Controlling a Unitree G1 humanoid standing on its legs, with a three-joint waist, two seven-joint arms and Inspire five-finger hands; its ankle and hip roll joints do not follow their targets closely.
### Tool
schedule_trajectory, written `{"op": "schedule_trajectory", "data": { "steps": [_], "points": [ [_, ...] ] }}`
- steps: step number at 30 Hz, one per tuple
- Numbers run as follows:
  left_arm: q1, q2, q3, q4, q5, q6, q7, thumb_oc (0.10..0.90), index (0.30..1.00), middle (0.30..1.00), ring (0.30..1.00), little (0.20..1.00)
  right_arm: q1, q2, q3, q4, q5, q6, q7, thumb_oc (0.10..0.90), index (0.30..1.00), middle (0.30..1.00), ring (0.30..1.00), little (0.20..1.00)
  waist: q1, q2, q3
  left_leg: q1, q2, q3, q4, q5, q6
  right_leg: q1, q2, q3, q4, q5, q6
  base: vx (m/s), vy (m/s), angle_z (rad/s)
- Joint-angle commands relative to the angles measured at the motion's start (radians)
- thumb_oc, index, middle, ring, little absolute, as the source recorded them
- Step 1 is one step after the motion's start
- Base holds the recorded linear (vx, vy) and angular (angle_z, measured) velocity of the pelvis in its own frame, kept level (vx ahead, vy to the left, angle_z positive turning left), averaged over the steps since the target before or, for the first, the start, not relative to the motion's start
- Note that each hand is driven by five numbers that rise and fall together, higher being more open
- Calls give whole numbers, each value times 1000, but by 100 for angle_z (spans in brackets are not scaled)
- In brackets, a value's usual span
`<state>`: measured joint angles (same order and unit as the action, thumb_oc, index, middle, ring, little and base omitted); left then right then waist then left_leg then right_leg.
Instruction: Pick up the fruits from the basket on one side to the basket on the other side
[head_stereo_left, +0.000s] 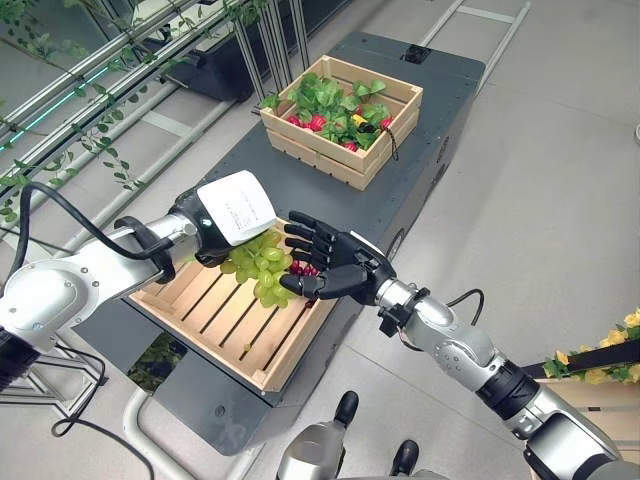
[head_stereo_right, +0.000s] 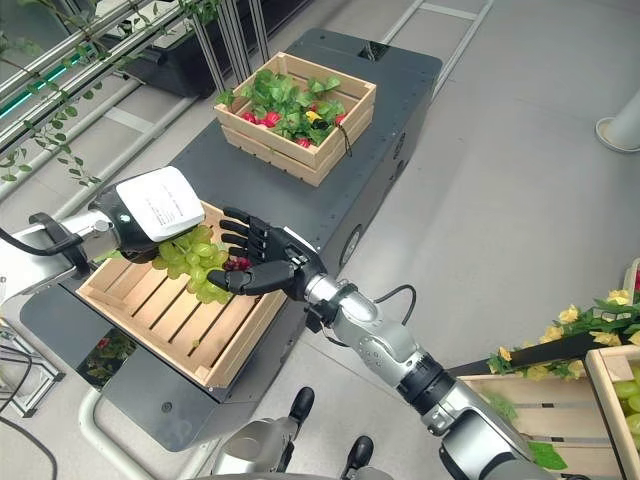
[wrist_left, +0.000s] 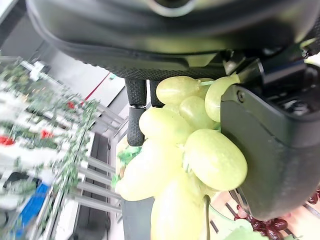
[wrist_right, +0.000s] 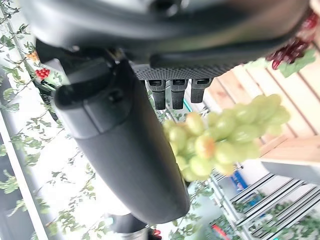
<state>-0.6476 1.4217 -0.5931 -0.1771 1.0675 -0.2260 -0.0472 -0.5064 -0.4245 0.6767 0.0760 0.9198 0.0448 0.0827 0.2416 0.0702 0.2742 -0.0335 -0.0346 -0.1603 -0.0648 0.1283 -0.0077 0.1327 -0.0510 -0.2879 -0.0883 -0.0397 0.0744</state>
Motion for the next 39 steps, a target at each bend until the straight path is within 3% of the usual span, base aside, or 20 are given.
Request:
{"op": "schedule_trajectory", "data": {
  "steps": [1, 5, 12, 30, 39],
  "points": [
    [-110, 34, -8, 50, 7, 97, 4, 400, 300, 300, 300, 300, -29, 39, 4, -79, 94, -45, 0, 800, 900, 900, 900, 900, -9, -16, -201, 27, -42, 2, -17, -84, -4, -42, -40, -31, 19, 28, 11, -12, -59, 0],
    [-168, 33, -43, 49, 12, 90, -11, 400, 300, 300, 300, 300, -46, 20, -25, -98, 131, -11, 8, 800, 900, 900, 900, 900, -9, -25, -203, 28, -39, 1, -16, -84, -6, -42, -38, -35, 21, 26, 9, -11, -39, 0],
    [-207, 35, -57, 46, -11, 79, -11, 400, 300, 300, 300, 300, -58, -4, -52, -118, 99, -14, -16, 800, 900, 900, 900, 900, -14, -35, -210, 33, -39, 5, -14, -88, -3, -40, -36, -32, 27, 22, 9, -1, -5, 0],
    [-256, -63, -123, 12, -56, 61, -23, 400, 300, 300, 300, 300, -91, 76, -10, -60, 54, -32, -84, 800, 900, 900, 900, 900, -7, -38, -217, 40, -39, 2, -18, -91, -2, -35, -33, -31, 22, 22, 9, 0, 0, 0],
    [-270, -87, -129, -2, -35, 104, -14, 400, 300, 300, 300, 300, -111, 77, 16, -35, -8, 1, -98, 800, 900, 900, 900, 900, -6, -42, -221, 38, -37, 7, -19, -91, -1, -35, -34, -31, 20, 23, 9, 0, 0, 0]
  ]
}}
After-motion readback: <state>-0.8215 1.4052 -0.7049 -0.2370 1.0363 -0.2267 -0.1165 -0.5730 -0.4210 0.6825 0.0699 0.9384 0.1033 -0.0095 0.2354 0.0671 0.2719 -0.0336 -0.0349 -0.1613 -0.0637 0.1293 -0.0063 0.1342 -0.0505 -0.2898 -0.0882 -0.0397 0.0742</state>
